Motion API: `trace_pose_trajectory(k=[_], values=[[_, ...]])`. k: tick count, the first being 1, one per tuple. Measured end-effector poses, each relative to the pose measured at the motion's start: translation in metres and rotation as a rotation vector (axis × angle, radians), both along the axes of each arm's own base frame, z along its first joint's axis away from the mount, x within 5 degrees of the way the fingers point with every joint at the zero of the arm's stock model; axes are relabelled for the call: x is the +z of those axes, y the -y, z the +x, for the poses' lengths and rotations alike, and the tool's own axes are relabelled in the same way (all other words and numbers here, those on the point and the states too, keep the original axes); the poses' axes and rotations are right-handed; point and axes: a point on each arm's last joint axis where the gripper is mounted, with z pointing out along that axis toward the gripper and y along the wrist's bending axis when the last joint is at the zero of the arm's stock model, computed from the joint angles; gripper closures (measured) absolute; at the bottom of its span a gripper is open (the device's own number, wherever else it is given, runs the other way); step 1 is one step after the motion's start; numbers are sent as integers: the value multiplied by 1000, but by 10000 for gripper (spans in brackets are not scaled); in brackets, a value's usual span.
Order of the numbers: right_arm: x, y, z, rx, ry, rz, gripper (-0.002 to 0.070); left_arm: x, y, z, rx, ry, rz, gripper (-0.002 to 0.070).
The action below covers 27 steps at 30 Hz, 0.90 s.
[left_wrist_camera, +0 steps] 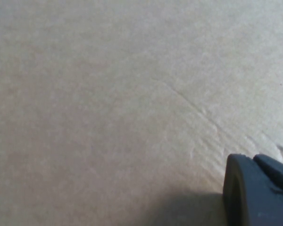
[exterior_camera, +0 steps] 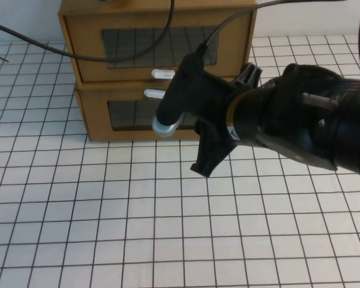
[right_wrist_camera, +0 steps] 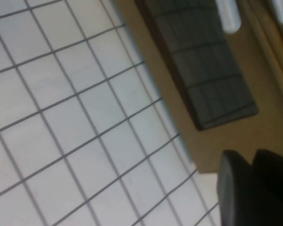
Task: Open the shoe box
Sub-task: 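Pull the top drawer of the cardboard box fully open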
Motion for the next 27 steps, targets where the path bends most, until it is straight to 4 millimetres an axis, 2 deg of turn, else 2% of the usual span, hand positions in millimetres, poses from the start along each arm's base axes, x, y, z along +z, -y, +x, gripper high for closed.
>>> trace_pose_trajectory(k=[6, 8, 18, 27], values=[[-9, -18, 15, 120, 155, -28, 423, 0, 0, 0, -3, -4, 2, 677], [-12, -24, 21, 126, 185, -38, 397, -1, 0, -1, -9, -12, 5, 677], [-30, -58, 58, 152, 330, -119, 389, -1, 1, -4, -34, -37, 14, 677], [-40, -73, 81, 142, 363, -144, 418, -1, 1, -5, -37, -41, 11, 677]])
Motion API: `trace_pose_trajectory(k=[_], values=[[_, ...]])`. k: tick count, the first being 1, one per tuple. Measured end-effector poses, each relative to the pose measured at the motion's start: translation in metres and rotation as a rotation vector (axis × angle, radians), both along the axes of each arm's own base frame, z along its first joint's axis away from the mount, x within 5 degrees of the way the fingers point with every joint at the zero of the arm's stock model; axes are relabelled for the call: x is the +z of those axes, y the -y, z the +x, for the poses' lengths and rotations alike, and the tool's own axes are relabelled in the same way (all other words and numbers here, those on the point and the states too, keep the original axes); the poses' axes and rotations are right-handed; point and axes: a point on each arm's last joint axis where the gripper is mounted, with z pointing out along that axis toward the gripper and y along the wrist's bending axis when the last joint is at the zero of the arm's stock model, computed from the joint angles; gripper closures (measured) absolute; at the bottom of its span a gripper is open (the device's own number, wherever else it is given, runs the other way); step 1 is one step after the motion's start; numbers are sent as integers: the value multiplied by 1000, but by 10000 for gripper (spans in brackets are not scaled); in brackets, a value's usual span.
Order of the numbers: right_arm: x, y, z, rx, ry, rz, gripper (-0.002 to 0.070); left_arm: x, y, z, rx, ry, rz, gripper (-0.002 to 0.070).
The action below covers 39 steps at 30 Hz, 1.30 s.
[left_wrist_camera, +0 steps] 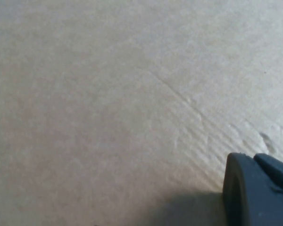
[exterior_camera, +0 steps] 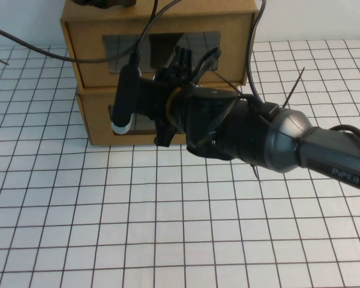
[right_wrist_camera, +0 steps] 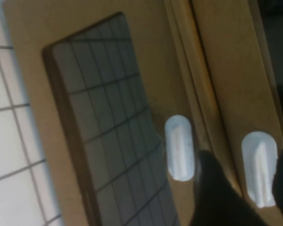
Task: Open the shoe box
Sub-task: 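Pull the top drawer of the cardboard box fully open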
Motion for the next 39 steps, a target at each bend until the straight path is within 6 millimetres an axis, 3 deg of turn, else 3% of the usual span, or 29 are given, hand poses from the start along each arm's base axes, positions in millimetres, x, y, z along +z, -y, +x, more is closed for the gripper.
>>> trace_pose_trajectory(k=[9, 39], values=[[-8, 6, 19, -48, 28, -49, 435, 0, 0, 0, -3, -3, 0, 677], [-9, -1, 14, -42, 49, -84, 444, 0, 0, -1, -7, -9, -2, 677]])
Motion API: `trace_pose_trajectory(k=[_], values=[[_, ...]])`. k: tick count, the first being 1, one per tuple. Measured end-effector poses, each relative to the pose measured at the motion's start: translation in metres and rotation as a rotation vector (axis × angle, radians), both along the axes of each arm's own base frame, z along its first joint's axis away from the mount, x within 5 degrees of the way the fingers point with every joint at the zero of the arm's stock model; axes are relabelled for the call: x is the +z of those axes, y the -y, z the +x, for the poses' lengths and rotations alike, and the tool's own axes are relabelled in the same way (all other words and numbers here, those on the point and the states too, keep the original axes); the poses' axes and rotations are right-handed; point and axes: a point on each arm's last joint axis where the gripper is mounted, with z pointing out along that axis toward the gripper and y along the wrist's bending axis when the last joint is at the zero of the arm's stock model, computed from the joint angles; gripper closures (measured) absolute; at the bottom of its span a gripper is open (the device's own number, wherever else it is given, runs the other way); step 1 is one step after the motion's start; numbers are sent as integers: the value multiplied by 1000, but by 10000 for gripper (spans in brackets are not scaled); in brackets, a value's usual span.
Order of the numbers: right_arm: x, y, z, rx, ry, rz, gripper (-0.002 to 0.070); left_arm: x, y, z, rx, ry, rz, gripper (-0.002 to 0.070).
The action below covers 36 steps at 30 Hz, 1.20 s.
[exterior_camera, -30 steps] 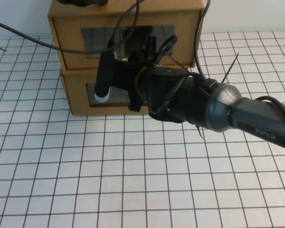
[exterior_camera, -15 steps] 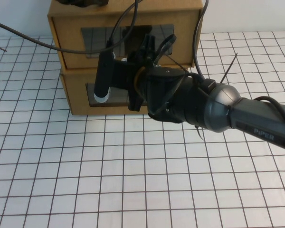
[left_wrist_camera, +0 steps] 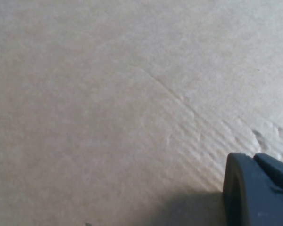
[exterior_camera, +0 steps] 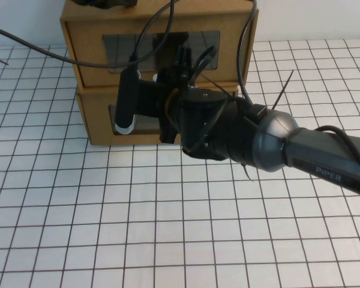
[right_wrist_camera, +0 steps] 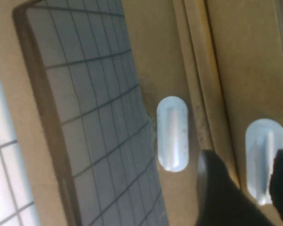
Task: Open the shoe box
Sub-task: 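Pull the top drawer of the cardboard box fully open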
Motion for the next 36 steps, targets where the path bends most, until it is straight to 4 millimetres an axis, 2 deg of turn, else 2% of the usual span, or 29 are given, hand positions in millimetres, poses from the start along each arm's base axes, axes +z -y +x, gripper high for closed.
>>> trace_pose_trajectory(k=[8, 23, 28, 36], values=[[-7, -2, 3, 13, 45, -73, 487, -3, 1, 2, -3, -10, -5, 677], [-5, -4, 4, 0, 101, -56, 591, -3, 1, 2, -3, -9, -5, 677], [-4, -4, 5, 5, 114, -65, 655, -3, 1, 2, -3, -9, -5, 677], [-5, -4, 5, -2, 107, -60, 665, -3, 1, 2, -2, -14, -7, 677]])
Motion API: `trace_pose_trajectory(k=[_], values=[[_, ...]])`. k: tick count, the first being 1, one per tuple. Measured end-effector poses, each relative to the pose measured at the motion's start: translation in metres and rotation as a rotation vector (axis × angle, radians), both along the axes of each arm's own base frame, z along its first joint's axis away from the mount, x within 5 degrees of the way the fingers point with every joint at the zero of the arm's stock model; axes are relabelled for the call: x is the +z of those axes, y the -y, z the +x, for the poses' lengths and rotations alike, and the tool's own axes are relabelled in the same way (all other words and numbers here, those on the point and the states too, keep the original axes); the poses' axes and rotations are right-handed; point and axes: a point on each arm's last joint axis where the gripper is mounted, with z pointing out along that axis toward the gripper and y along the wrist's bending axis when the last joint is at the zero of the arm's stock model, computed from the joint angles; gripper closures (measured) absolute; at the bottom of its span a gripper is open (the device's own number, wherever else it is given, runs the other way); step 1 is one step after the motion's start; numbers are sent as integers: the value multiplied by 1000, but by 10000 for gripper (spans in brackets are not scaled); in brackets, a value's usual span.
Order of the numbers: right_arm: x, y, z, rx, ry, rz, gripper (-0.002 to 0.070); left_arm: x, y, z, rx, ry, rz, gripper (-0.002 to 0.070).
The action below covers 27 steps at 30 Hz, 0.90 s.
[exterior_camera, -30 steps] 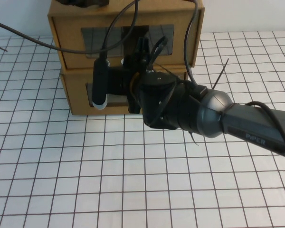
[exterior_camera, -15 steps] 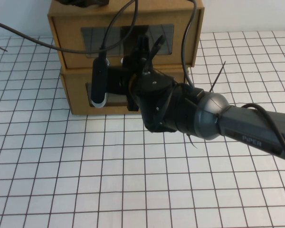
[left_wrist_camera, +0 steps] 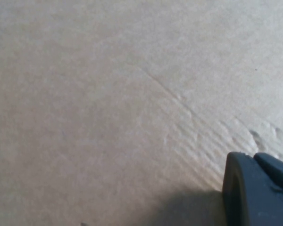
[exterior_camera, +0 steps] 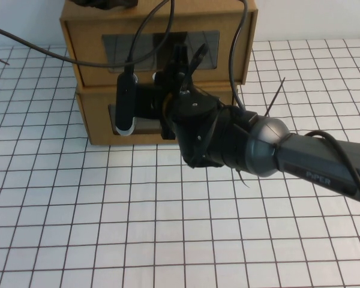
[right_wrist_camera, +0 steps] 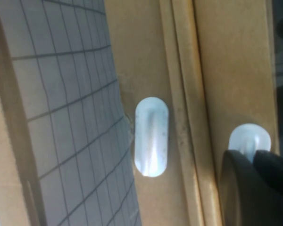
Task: Open the shoe box
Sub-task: 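Pull the top drawer of the cardboard box fully open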
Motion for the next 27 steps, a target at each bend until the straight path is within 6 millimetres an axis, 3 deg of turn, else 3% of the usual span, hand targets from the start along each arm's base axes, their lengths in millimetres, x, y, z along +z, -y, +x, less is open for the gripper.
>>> trace_pose_trajectory(k=[13, 27], values=[[4, 10, -30, 39, -30, -26, 668, -1, 1, -2, -15, -31, -11, 677], [9, 0, -57, -3, -44, -23, 668, -2, 1, -2, -8, -36, -8, 677]])
